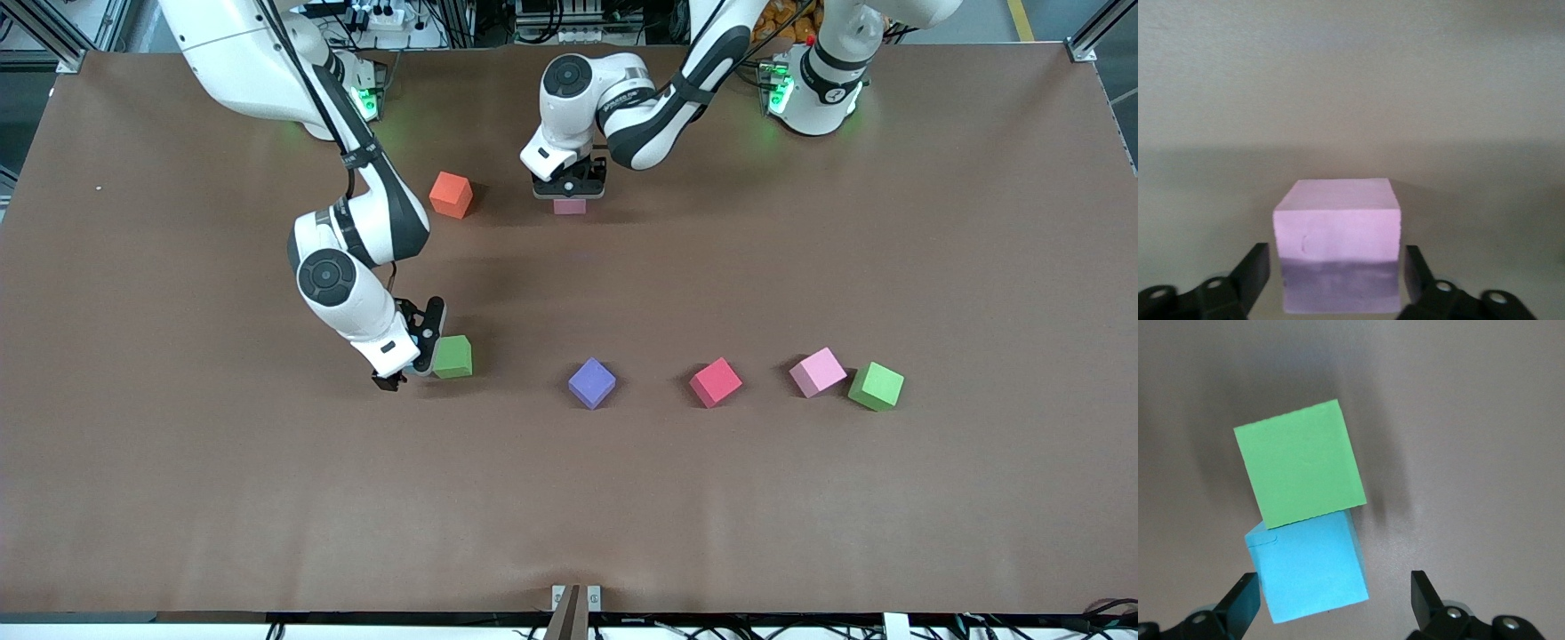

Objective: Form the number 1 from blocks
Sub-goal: 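Set the pink block down mid-table while the right gripper grasps the cyan block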

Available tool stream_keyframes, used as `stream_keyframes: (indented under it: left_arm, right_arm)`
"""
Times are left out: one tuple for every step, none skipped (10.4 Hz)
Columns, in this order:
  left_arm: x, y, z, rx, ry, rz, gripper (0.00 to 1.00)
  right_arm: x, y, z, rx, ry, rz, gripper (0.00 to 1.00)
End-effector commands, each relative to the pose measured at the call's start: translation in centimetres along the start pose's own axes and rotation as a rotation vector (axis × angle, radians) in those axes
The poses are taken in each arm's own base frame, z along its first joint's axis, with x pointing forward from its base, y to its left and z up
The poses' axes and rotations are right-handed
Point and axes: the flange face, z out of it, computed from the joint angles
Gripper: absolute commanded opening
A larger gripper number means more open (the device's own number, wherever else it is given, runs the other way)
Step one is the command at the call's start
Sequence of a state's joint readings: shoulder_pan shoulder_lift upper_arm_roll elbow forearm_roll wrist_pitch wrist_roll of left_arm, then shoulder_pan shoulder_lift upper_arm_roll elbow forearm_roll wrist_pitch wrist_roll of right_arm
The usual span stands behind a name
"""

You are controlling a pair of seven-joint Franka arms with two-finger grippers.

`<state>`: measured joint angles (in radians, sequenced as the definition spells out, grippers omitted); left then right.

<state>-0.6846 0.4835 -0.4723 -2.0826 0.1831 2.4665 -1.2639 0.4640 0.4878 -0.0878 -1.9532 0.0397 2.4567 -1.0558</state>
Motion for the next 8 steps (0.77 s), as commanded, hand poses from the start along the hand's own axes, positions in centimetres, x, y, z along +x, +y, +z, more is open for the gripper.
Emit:
stream_keyframes:
  left_arm:
    - [0.6,-0.3,-5.9,0.028,0.080,-0.053,1.00]
    - [1.1,-0.8,-8.4,0.020,0.098,-0.066,1.00]
    - [2.9,-2.2,-11.7,0.010,0.129,-0.085,1.00]
    - [5.0,-3.8,-14.1,0.003,0.156,-0.084,1.00]
    - [7.8,-5.8,-16.2,-0.013,0.179,-0.078,1.00]
    - [11.0,-8.0,-17.5,-0.023,0.191,-0.102,1.00]
    - [14.8,-10.6,-18.6,-0.029,0.205,-0.118,1.00]
    - [18.1,-13.2,-19.6,-0.032,0.215,-0.087,1.00]
  right_arm:
    - [-0.5,-0.9,0.5,-0.016,0.001,-0.023,1.00]
    - [-0.3,-0.9,0.6,-0.024,0.007,-0.025,1.00]
    - [-0.3,-1.0,0.8,-0.021,0.006,-0.023,1.00]
    - [0.1,-1.2,1.1,-0.024,0.007,-0.028,1.00]
    - [0.0,-1.3,1.7,-0.027,0.007,-0.030,1.00]
    - [0.2,-1.5,2.2,-0.033,0.010,-0.033,1.00]
    - [0.3,-1.6,2.5,-0.035,0.010,-0.036,1.00]
    - [0.3,-1.6,2.7,-0.039,0.012,-0.036,0.57]
